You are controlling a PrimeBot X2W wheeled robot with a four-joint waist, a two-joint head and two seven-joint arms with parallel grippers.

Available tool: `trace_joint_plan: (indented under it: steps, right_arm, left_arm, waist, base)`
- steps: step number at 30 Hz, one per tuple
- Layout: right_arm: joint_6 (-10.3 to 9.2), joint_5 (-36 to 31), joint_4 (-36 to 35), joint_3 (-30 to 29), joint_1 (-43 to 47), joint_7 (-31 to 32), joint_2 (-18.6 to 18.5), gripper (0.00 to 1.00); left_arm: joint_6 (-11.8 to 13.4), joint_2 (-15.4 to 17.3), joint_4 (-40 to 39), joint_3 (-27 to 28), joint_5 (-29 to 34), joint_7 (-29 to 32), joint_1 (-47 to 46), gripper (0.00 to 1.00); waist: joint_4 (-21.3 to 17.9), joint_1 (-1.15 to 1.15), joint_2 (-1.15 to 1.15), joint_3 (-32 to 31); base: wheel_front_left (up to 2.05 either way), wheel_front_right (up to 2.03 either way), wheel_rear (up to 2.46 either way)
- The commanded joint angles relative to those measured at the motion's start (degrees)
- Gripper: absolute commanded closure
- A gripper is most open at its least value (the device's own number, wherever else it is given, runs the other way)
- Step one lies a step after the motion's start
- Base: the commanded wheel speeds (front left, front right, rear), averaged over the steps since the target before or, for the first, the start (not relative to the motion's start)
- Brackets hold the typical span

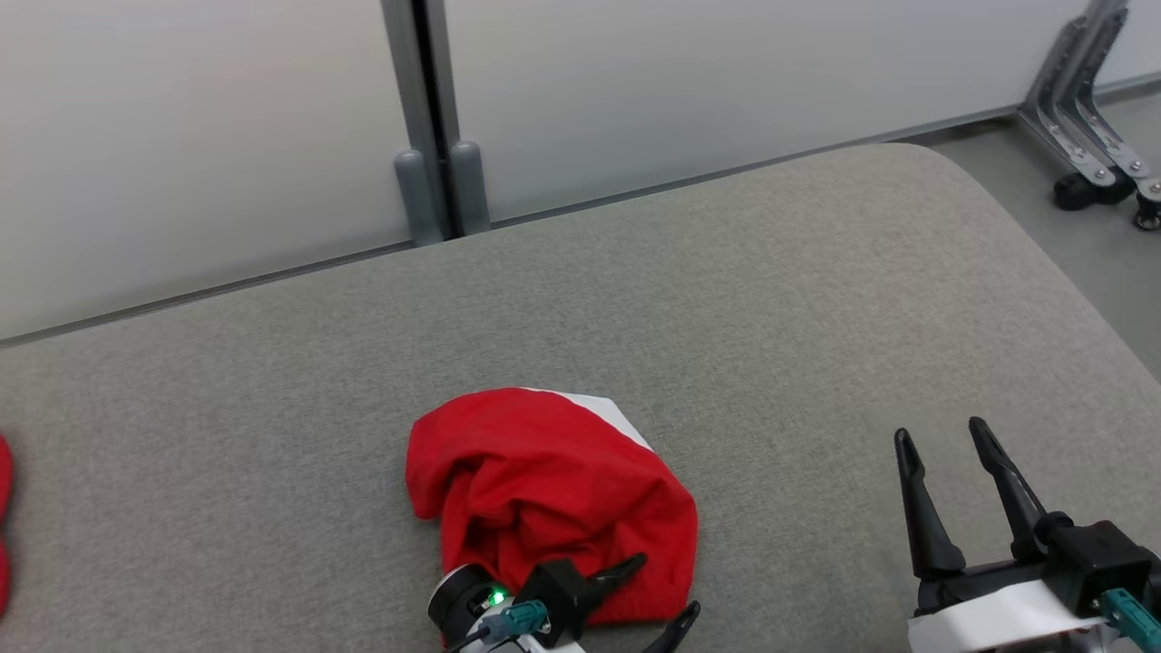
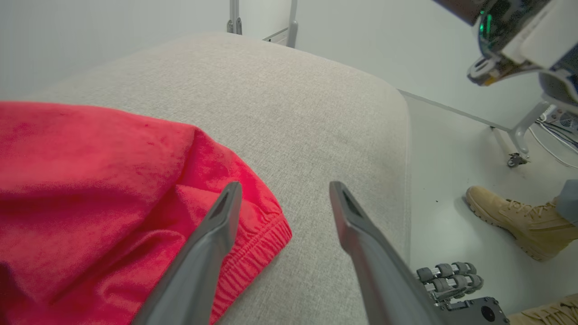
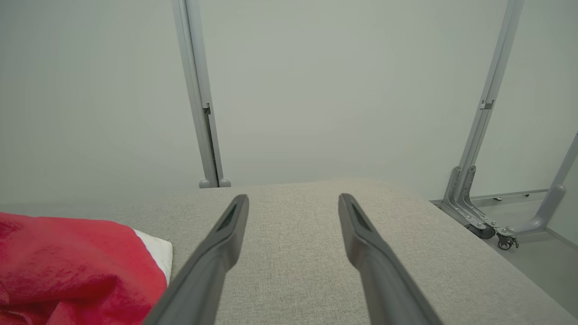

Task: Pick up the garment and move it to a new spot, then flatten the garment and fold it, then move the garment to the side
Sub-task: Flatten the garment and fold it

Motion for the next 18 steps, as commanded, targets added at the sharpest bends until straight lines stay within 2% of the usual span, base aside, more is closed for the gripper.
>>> trace_joint_plan:
  steps: [1,8,9,11,14,18]
  right_arm:
    - [0.01,0.5,-0.2,-0.3,-0.7,-0.3,-0.2,0.0]
    - [0.01,2.1,-0.5,-1.4,-0.9,-0.3,-0.2,0.0]
    - [0.01,2.2,-0.5,-1.6,-0.8,-0.3,-0.2,0.0]
    - [0.01,2.5,-0.4,-1.9,-0.9,-0.3,-0.2,0.0]
    - [0.01,2.9,-0.1,-1.8,-0.9,-0.3,-0.2,0.0]
    - [0.01,2.8,0.3,-2.1,-0.5,-0.3,-0.2,0.0]
  left_arm:
    - [0.0,-0.4,1.7,-0.2,-1.4,0.2,-1.1,0.0]
    - [1.3,-1.0,15.1,-1.0,-1.7,3.8,-3.9,0.0]
    - [1.8,-1.0,16.3,-0.8,-1.6,3.6,-4.1,0.27]
    - [2.1,-0.7,18.4,-1.3,-0.7,3.4,-4.9,1.0]
    - [1.3,-1.4,18.6,-1.6,-1.4,1.8,-5.7,1.0]
    - [0.4,-2.7,12.7,-0.8,-4.8,-1.2,-7.2,1.0]
  waist:
    - [-3.3,0.0,0.0,2.4]
    - [-5.3,0.0,0.0,4.1]
    - [-5.3,0.0,0.0,4.2]
    - [-4.9,0.0,0.0,4.2]
    - [-4.0,0.0,0.0,3.8]
    - [-2.5,0.0,0.0,2.7]
  base:
    - [0.0,0.0,0.0]
    - [0.0,0.0,0.0]
    - [0.0,0.0,0.0]
    - [0.0,0.0,0.0]
    - [0.0,0.0,0.0]
    - [0.0,0.0,0.0]
